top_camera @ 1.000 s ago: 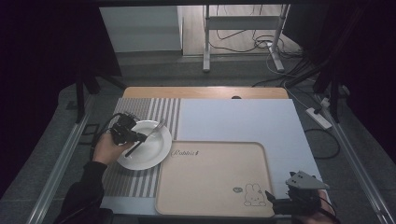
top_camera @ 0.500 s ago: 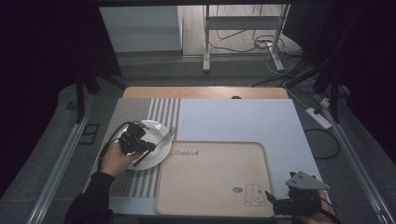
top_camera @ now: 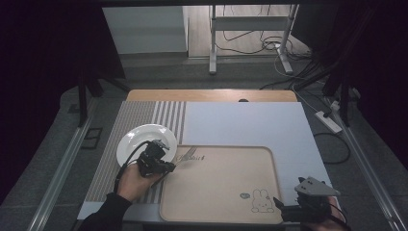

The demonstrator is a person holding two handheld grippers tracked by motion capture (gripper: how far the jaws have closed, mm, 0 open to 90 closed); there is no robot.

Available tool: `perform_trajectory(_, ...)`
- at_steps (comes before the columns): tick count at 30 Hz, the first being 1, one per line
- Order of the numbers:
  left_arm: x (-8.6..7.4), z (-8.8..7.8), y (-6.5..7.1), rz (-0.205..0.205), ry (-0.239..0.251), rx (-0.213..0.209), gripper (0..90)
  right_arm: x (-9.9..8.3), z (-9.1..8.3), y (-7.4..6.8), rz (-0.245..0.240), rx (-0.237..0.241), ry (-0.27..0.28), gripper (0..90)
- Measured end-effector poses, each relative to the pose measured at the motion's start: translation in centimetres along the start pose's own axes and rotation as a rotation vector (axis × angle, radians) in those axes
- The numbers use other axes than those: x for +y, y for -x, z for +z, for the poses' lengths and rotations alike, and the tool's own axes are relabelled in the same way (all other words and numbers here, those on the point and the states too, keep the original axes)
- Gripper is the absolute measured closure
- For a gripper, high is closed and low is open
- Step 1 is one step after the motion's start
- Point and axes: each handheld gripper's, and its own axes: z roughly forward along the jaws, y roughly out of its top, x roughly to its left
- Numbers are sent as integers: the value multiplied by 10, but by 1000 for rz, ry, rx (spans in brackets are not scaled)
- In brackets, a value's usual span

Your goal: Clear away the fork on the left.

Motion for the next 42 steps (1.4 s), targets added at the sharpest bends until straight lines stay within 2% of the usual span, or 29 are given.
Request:
perform_trajectory(1, 0, 0, 0, 0, 0, 0, 846, 0, 0, 0, 0, 0, 0, 0)
perform_trajectory(8, 1, 23, 31, 43, -41, -16, 846, 0, 0, 0, -1, 1, 1, 0)
perform_trajectory(12, 1, 31, 39, 48, -54, -27, 845, 0, 0, 0, -1, 2, 1, 0)
perform_trajectory(14, 1, 33, 40, 52, -59, -28, 844, 0, 0, 0, -1, 2, 0, 0)
perform_trajectory(16, 1, 40, 43, 71, -93, -35, 836, 0, 0, 0, -2, 3, 1, 0)
perform_trajectory(19, 1, 41, 45, 90, -92, -36, 826, 0, 0, 0, -3, 5, 1, 0)
perform_trajectory(22, 3, 37, 46, 104, -59, -35, 795, 0, 0, -1, -8, 5, 1, 0)
perform_trajectory(24, 5, 33, 49, 122, -27, -30, 846, 0, 0, -1, -10, 6, 0, 0)
perform_trajectory(25, 7, 32, 50, 130, -23, -32, 886, 0, 0, -1, -8, 7, 0, 0)
perform_trajectory(26, 10, 32, 52, 139, -21, -41, 887, 0, 0, -1, -8, 6, 0, 0)
perform_trajectory(28, 13, 35, 56, 156, -25, -47, 888, 0, 0, -1, -8, 6, 0, 0)
perform_trajectory(30, 16, 45, 60, 191, -60, -42, 888, 0, 0, -1, -8, 6, 0, 0)
perform_trajectory(34, 19, 50, 60, 204, -85, -28, 888, 0, 0, 0, -7, 6, 0, 0)
perform_trajectory(38, 18, 53, 57, 187, -86, -38, 888, 0, 0, 0, -8, 6, 0, 0)
perform_trajectory(42, 19, 51, 54, 188, -91, -4, 888, 0, 0, -1, -9, 6, 0, 0)
